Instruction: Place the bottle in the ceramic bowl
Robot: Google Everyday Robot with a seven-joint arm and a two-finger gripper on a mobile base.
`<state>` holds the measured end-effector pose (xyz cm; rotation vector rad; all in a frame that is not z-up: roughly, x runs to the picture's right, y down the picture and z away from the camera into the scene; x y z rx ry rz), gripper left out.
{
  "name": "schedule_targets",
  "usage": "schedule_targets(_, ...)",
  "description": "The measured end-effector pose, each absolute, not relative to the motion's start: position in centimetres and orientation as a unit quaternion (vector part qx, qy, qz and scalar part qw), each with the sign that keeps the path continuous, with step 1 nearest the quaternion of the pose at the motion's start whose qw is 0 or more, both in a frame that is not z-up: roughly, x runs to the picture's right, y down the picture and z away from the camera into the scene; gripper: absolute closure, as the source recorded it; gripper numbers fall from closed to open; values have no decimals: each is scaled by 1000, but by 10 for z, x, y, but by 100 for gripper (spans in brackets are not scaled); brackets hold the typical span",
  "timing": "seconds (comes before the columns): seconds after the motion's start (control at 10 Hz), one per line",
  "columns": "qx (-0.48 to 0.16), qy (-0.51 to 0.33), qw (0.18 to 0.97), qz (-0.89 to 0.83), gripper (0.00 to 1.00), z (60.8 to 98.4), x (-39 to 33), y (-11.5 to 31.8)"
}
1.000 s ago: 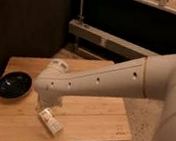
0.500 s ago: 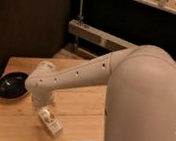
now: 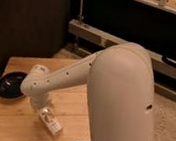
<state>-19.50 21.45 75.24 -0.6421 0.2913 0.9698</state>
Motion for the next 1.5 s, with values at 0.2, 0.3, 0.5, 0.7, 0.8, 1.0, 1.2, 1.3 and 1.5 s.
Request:
schedule_targets(0.2,-308,140,819,463,35,754,-185,215)
schedule_targets(0.3,-312,140,817,464,35,756,-184,217)
schedule_targets(0.5,-319,142,816,460,35,759,-184,220)
schedule_targets(0.7,-324,145,818,453,35,762,-188,224)
schedule_targets(0.8,-325,149,819,449,35,763,-189,227)
schedule_targets(1.0,-331,154,822,438,35,766,-197,233)
schedule_targets(1.2,-337,162,822,430,42,768,-198,236)
schedule_targets(1.3,-339,166,821,429,51,769,-199,237)
schedule_targets(1.5,-345,170,814,436,71,769,-199,234)
